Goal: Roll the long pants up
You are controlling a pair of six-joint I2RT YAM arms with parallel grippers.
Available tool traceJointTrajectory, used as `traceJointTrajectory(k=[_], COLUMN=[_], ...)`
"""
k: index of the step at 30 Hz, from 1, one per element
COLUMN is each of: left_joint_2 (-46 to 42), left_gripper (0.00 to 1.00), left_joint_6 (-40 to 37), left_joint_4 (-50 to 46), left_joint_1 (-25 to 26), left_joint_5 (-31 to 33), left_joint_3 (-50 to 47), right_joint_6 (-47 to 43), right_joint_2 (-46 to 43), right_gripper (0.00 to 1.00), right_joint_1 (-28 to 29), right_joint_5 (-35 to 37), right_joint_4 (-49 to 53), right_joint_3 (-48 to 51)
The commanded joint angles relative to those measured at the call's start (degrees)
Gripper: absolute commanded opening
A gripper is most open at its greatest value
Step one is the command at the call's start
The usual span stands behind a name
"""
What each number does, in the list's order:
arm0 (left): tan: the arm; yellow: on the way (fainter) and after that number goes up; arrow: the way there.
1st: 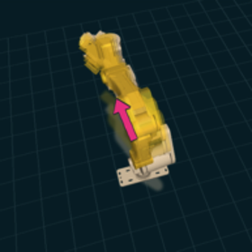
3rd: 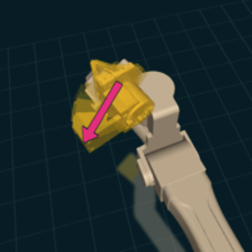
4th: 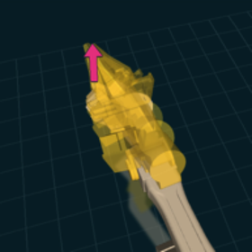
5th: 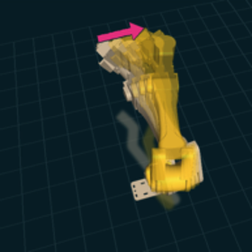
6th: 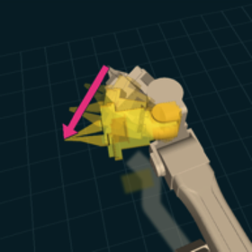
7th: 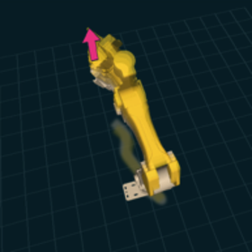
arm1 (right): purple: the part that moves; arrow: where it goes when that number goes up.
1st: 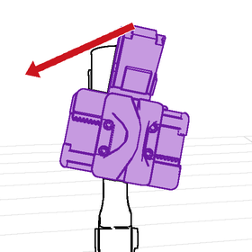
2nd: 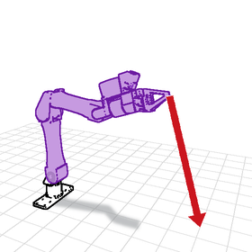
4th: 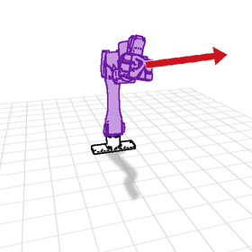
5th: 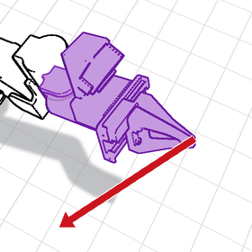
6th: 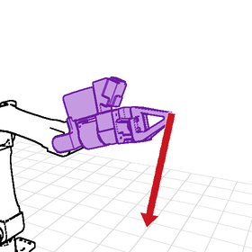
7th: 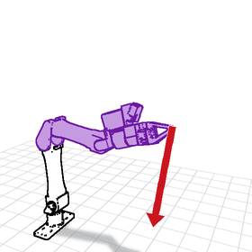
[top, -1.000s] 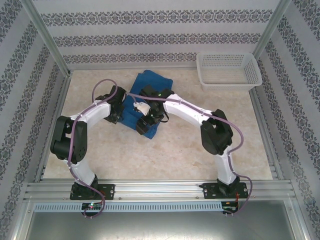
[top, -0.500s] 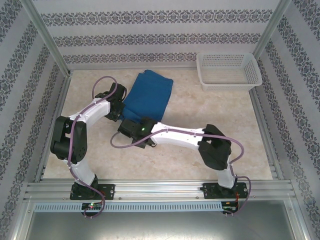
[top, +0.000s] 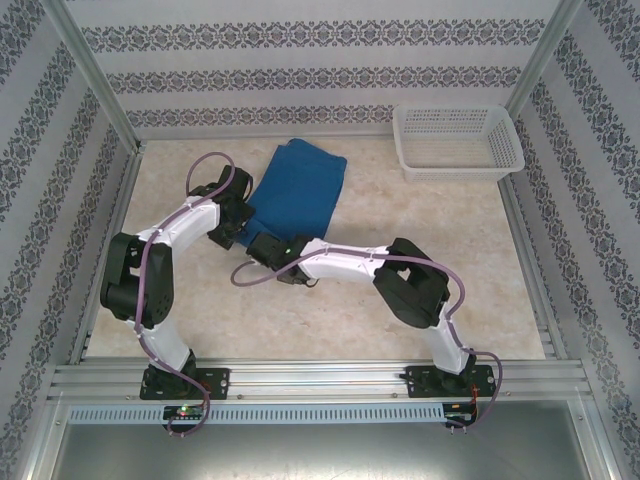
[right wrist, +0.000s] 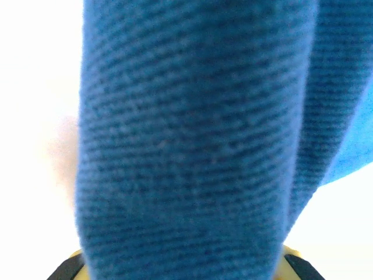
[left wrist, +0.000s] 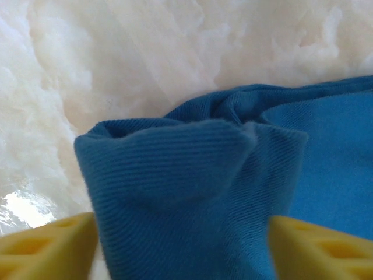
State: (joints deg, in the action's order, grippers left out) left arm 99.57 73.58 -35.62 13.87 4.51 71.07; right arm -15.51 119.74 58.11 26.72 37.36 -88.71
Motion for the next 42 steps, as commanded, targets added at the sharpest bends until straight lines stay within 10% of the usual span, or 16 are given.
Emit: traceJointTrajectory(k=[1, 15, 25, 27, 28, 29, 30, 33, 37, 42], left_joint_2=[-3.4, -5.5, 0.7, 2.2, 3.0, 3.6, 4.1, 4.9, 4.7, 5.4], left_gripper=[1.00, 1.00, 1.00, 0.84, 0.50, 0.12, 0.00, 0.00, 0.00, 0.00], left_joint_6=[-1.5, 0.7, 3.1, 3.6, 4.0, 4.3, 4.2, 2.8, 2.1, 1.2], left_joint_4=[-1.9, 1.3, 5.8, 7.4, 7.6, 7.3, 6.9, 6.4, 5.2, 2.5], left_joint_1=[-0.1, -0.1, -0.1, -0.1, 0.0, 0.0, 0.0, -0.1, 0.0, 0.0], left_joint_5=[-0.5, -1.1, -1.2, -2.3, -2.5, -2.5, -2.5, -2.5, -2.3, -3.7], left_joint_3=[0.1, -5.0, -4.3, -4.4, -4.4, -4.1, -3.7, -2.1, -0.9, 1.5], right_joint_6=[6.1, 17.1, 22.3, 22.7, 22.7, 22.5, 22.1, 21.1, 19.7, 17.2], right_joint_2=[-3.3, 2.6, 1.5, 1.4, 1.3, 1.0, 0.9, -0.2, -4.2, -8.7], right_gripper=[0.00, 0.00, 0.00, 0.00, 0.00, 0.00, 0.00, 0.02, 0.84, 0.95], right_joint_1=[-2.8, -14.9, -16.3, -16.5, -16.6, -16.7, -16.7, -16.7, -14.2, -5.3], right_joint_5=[-12.7, -55.3, -70.4, -72.3, -72.4, -72.0, -71.3, -64.8, -40.4, -11.8], right_joint_4=[6.0, 15.9, 12.2, 12.4, 12.5, 12.9, 13.3, 15.0, 17.7, 19.6], right_joint_3=[-3.8, -15.5, -10.7, -10.2, -9.7, -9.3, -9.0, -8.5, -8.3, -9.7])
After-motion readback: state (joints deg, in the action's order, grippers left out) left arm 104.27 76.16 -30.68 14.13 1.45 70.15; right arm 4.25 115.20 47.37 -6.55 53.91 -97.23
